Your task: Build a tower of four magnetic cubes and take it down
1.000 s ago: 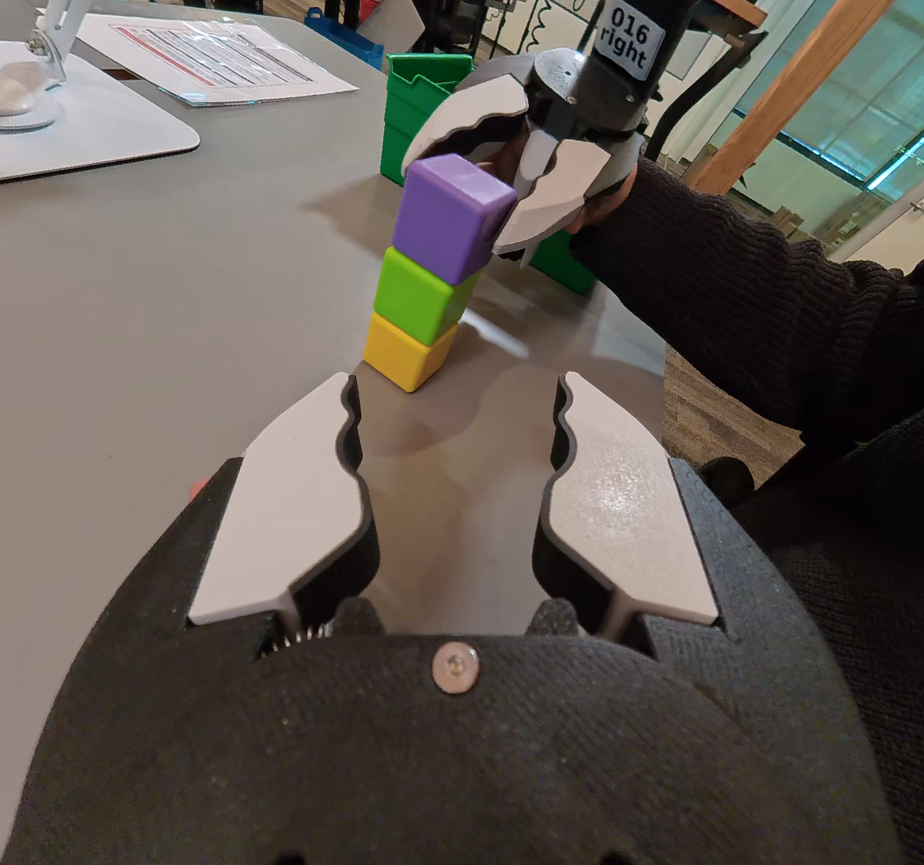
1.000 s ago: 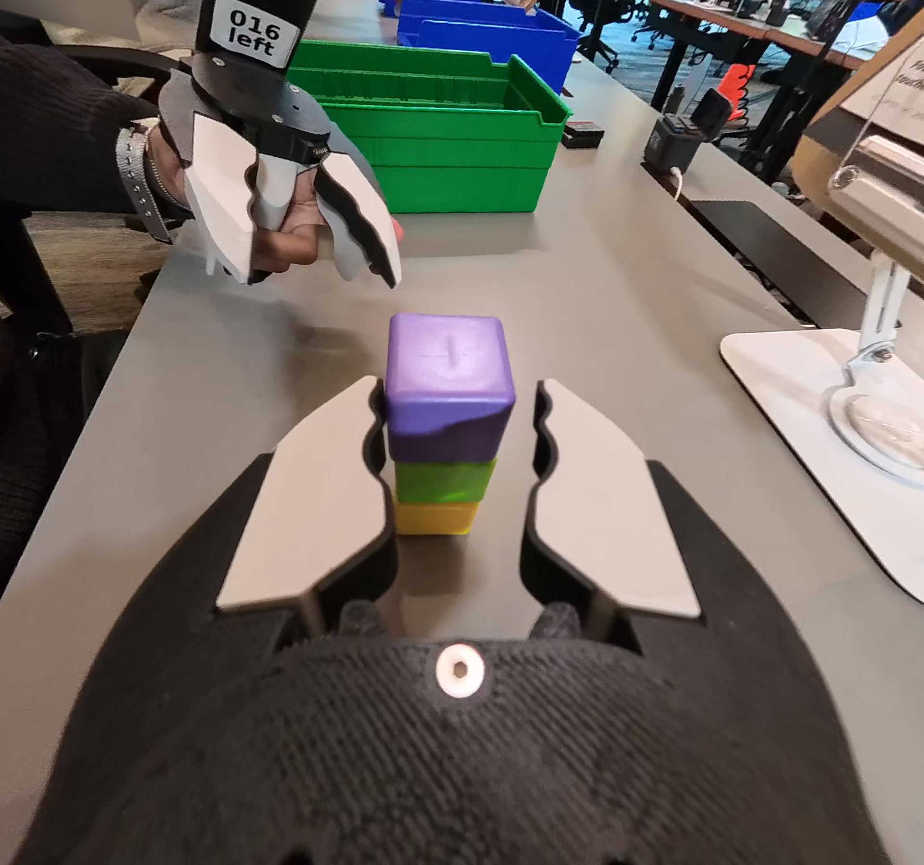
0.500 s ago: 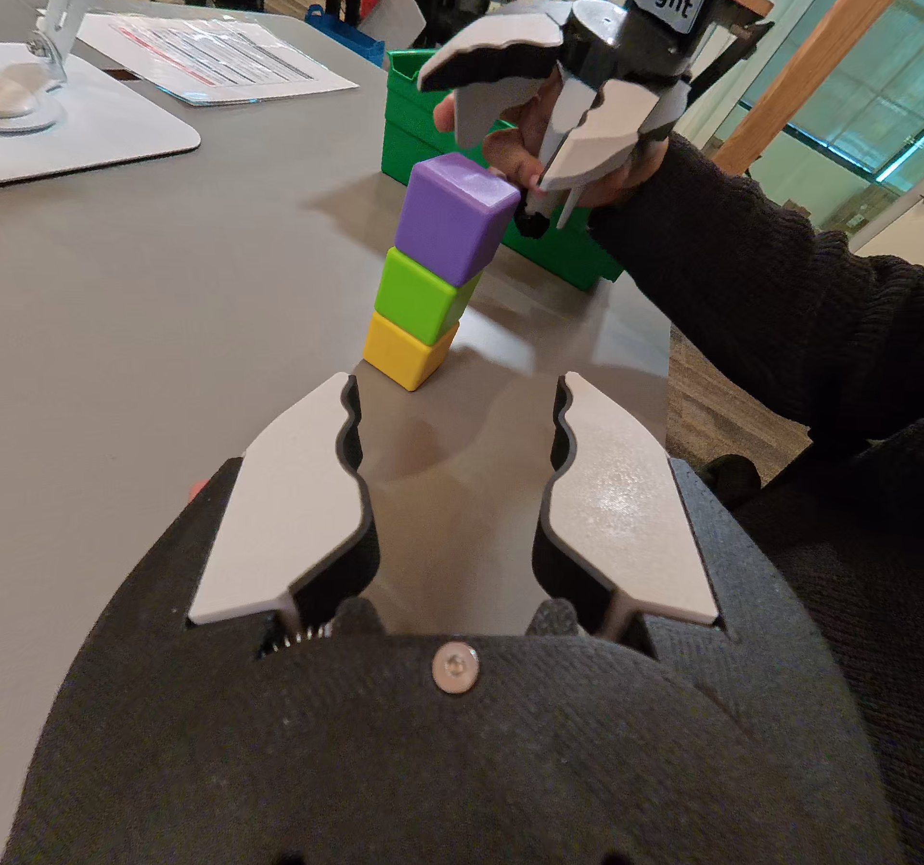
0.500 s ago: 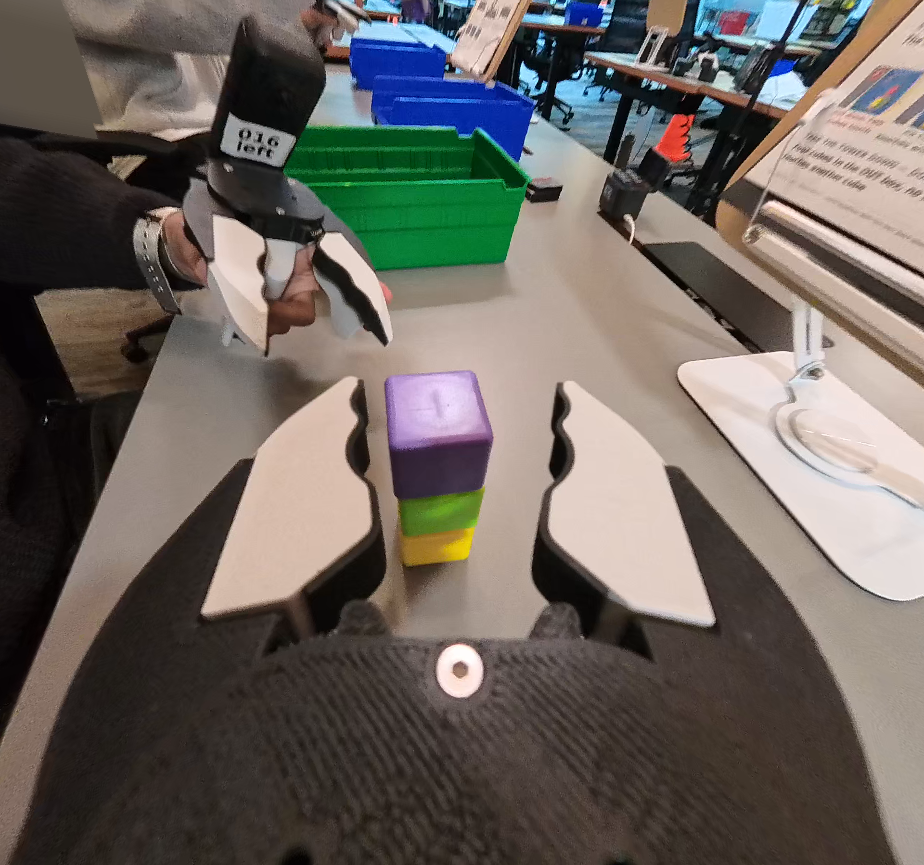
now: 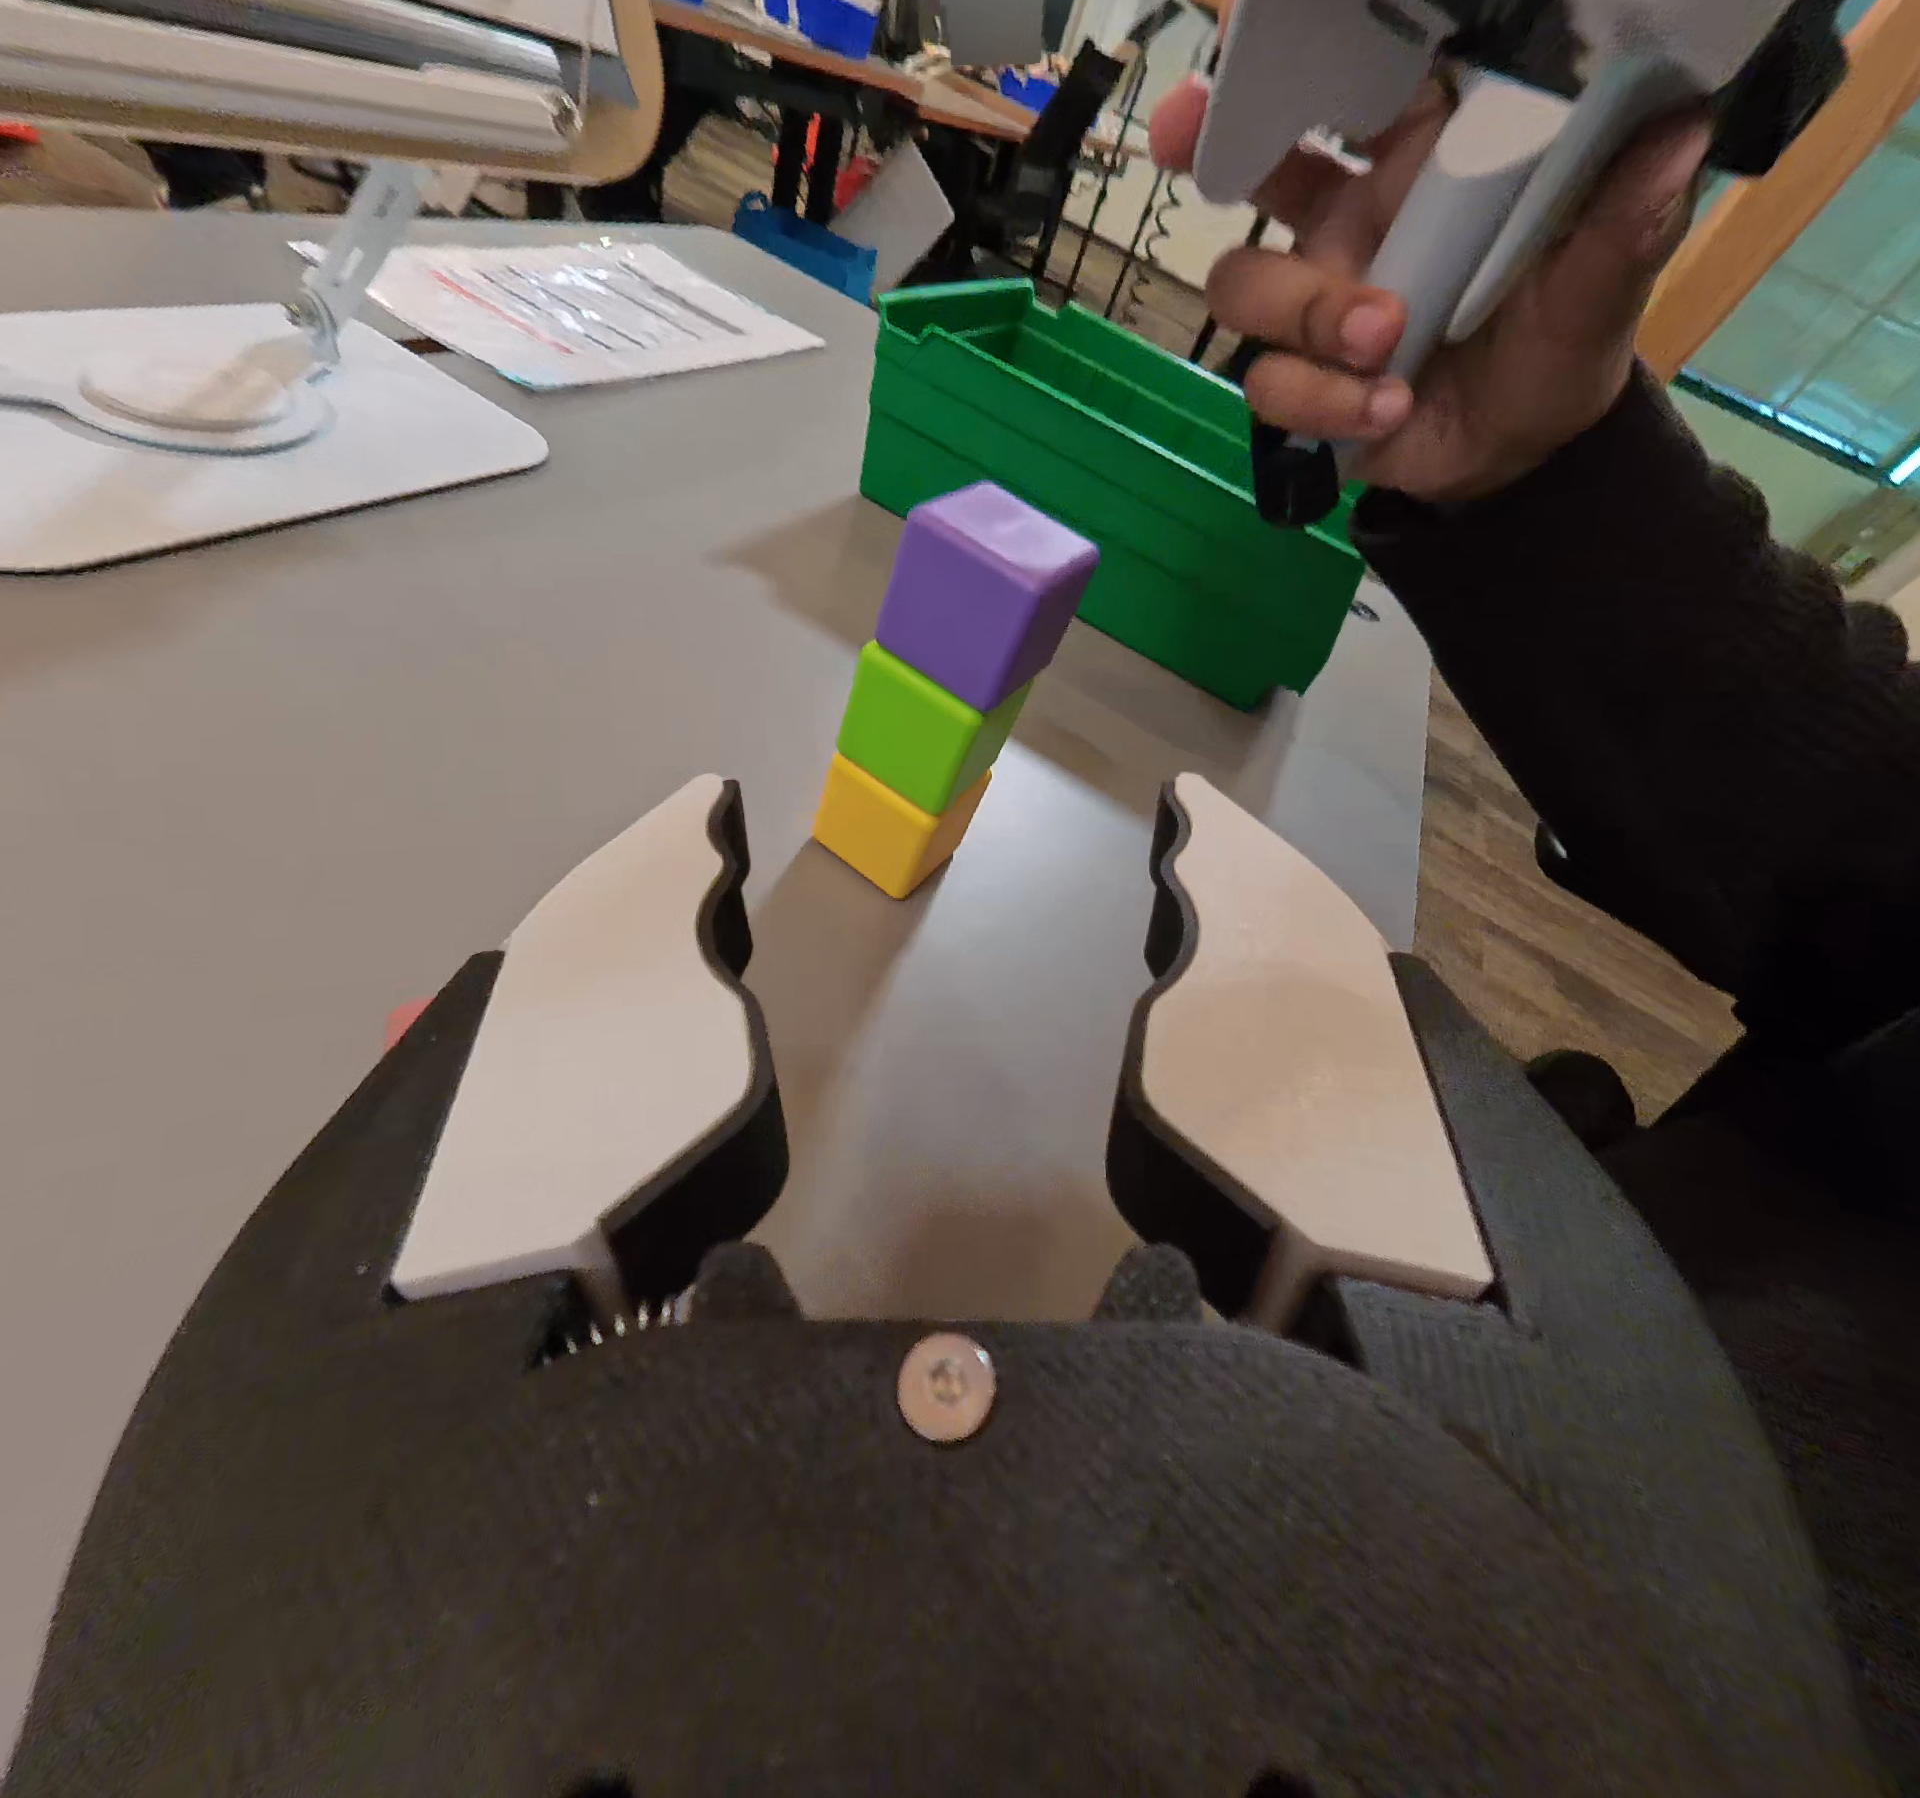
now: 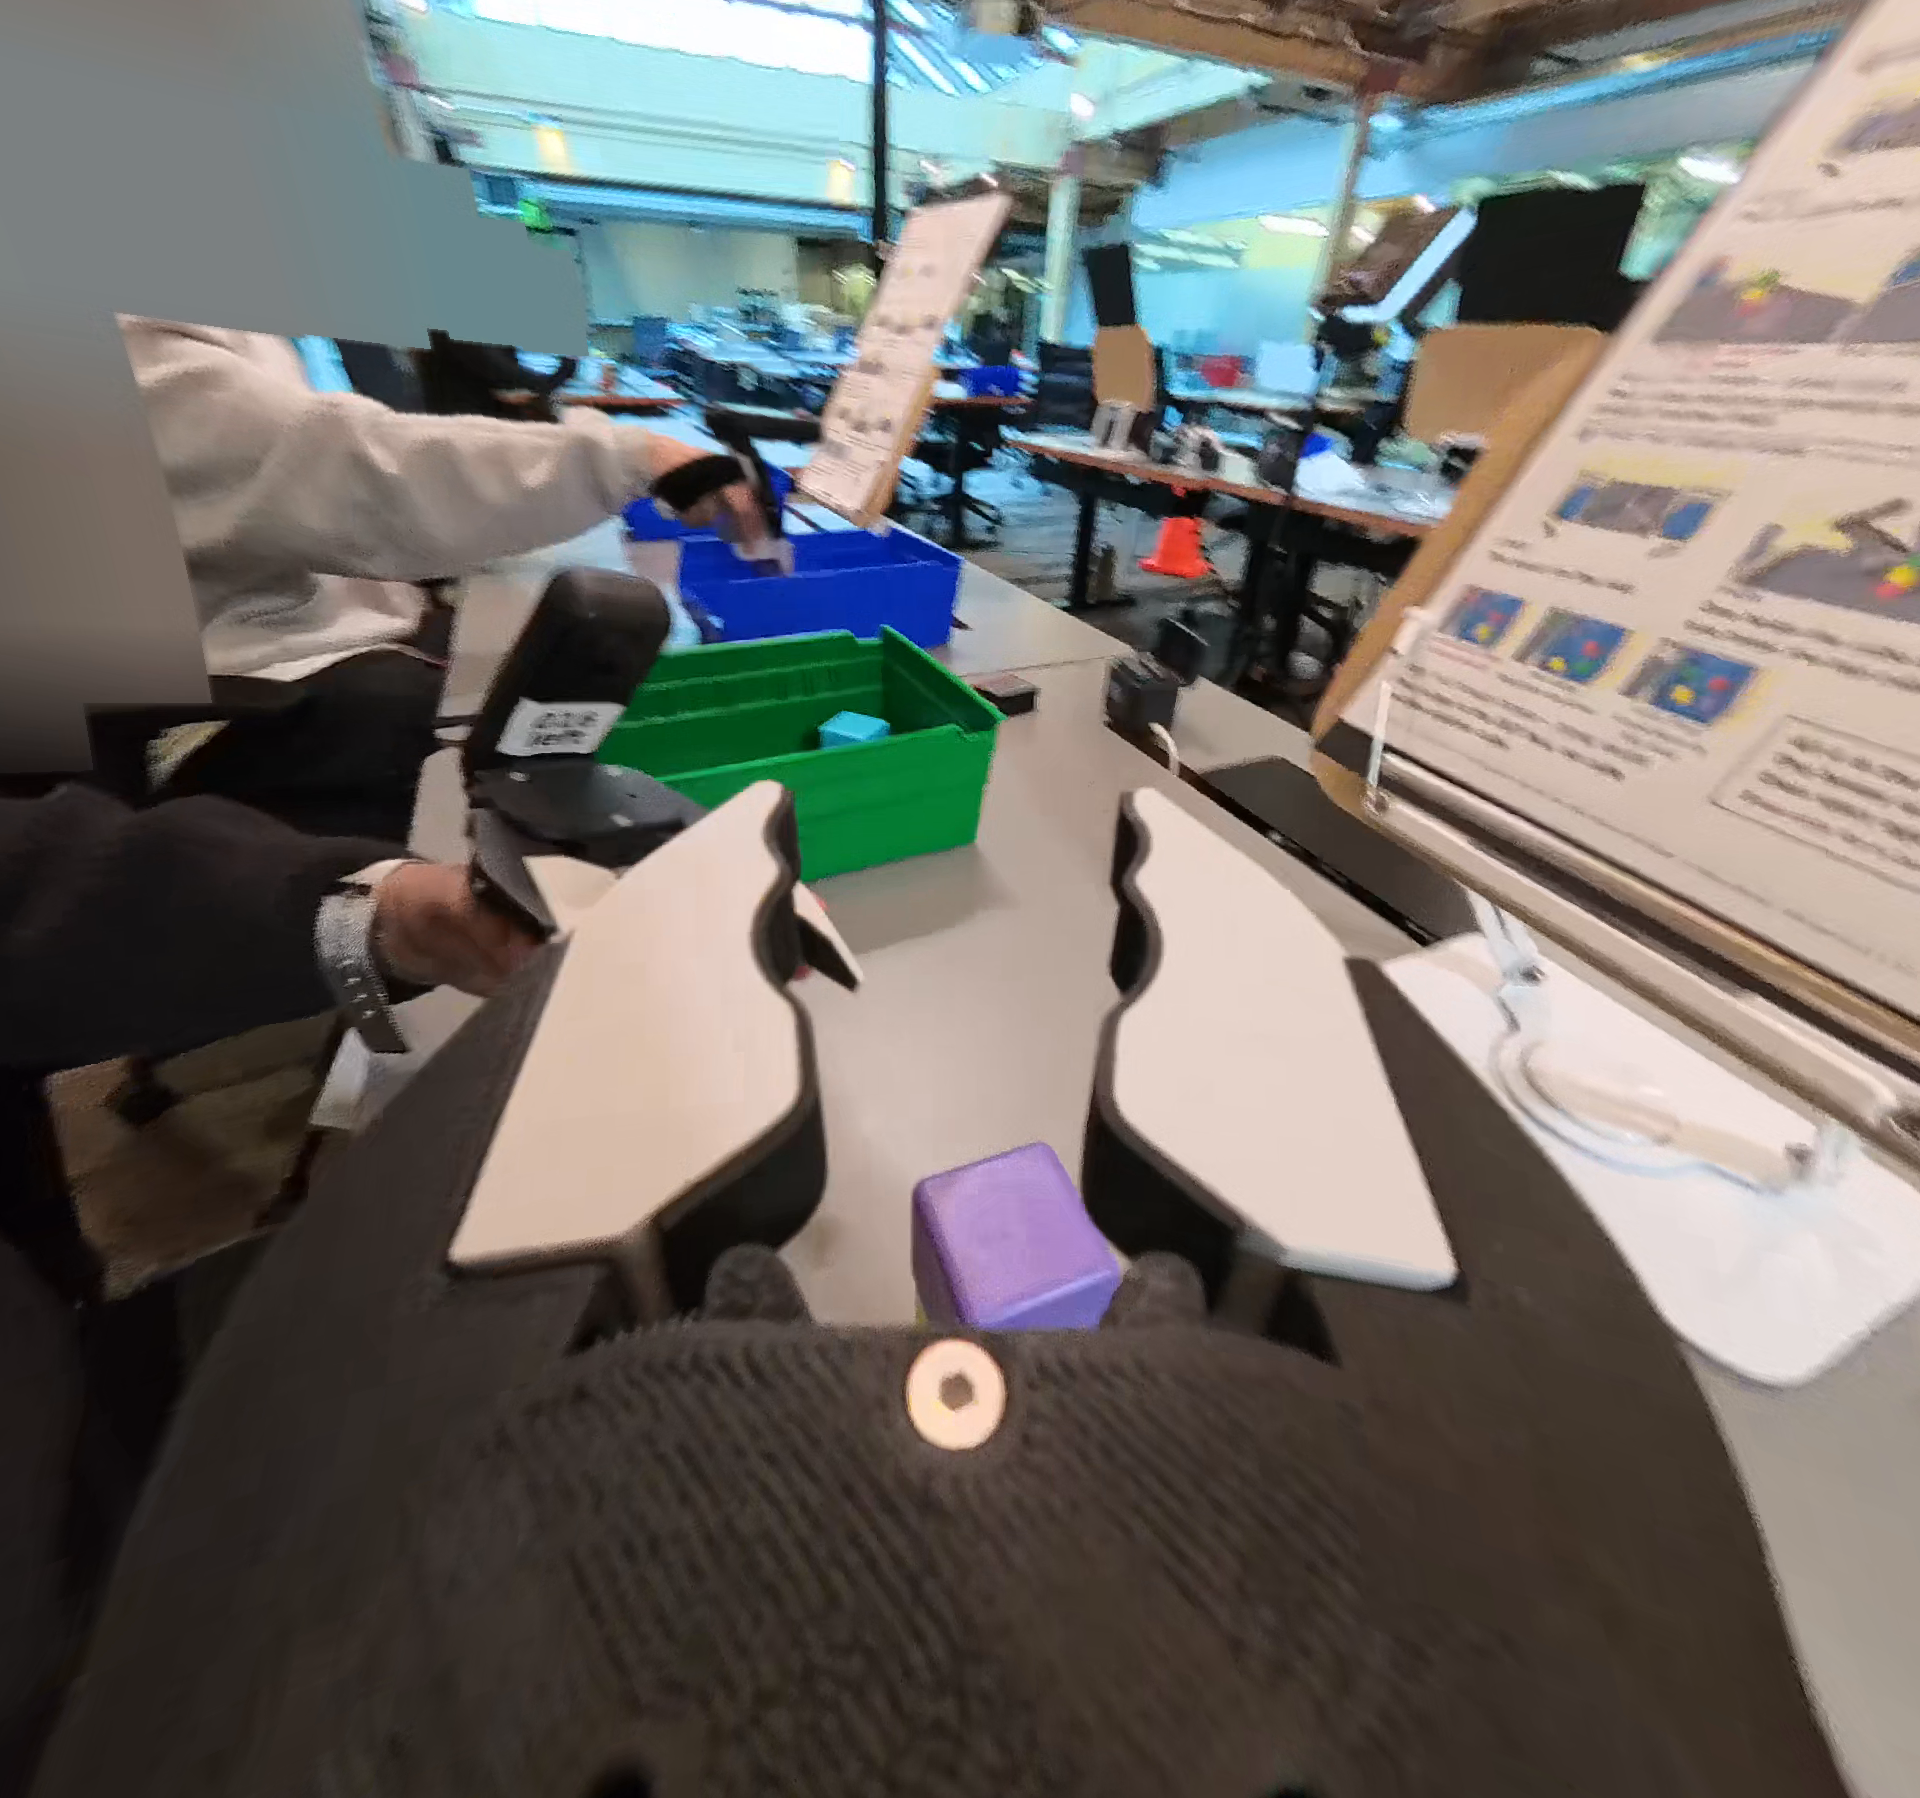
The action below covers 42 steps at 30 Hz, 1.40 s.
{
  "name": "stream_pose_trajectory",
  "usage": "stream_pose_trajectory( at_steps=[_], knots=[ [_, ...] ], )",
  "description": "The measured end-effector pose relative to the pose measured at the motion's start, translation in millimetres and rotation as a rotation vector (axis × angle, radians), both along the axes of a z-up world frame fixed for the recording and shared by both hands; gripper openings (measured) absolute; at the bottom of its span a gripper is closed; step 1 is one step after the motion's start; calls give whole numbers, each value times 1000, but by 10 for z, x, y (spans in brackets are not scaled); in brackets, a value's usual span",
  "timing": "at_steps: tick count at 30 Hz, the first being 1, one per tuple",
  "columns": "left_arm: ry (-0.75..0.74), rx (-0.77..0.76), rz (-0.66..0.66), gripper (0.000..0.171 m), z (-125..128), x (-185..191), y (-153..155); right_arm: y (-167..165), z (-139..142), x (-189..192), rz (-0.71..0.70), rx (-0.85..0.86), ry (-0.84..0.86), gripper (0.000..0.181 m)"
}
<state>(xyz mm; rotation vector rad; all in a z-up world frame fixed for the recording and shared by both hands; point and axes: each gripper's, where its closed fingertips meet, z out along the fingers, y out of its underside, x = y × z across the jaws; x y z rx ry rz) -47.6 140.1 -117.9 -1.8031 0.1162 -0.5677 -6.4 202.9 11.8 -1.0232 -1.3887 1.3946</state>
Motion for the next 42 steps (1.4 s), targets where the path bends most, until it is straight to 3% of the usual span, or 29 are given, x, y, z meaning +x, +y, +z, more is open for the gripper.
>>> stream_pose_trajectory(
  at_steps=[3, 10, 15, 19, 22, 24, 32, 35, 42],
  knots=[
    [-12, 25, 30, 75, 117, -85, -19, 78, -128, -59, -83, -27, -38, 59],
    [41, 124, 172, 76, 567, -483, -172, 391, -192, 153, -269, -200, 66, 58],
    [187, 133, 476, 71, 888, -1275, -444, 223, -588, 404, -303, -203, 34, 55],
    [179, 87, 773, 69, 1031, -2101, -861, -27, -869, 462, -258, -246, -19, 55],
    [193, -41, 974, 70, 851, -2706, -1208, -162, -920, 415, -224, -223, -34, 55],
    [218, -172, 1050, 73, 592, -3005, -1372, -199, -950, 393, -228, -173, -43, 55],
    [345, -669, 1104, 74, -486, -3802, -1448, -291, -1016, 329, -187, -199, -61, 54],
    [344, -768, 1129, 74, -628, -3939, -1384, -278, -1025, 318, -198, -194, -61, 53],
    [513, -841, 1176, 68, -806, -4002, -1255, -318, -1114, 270, -196, -153, -90, 53]
  ],
)
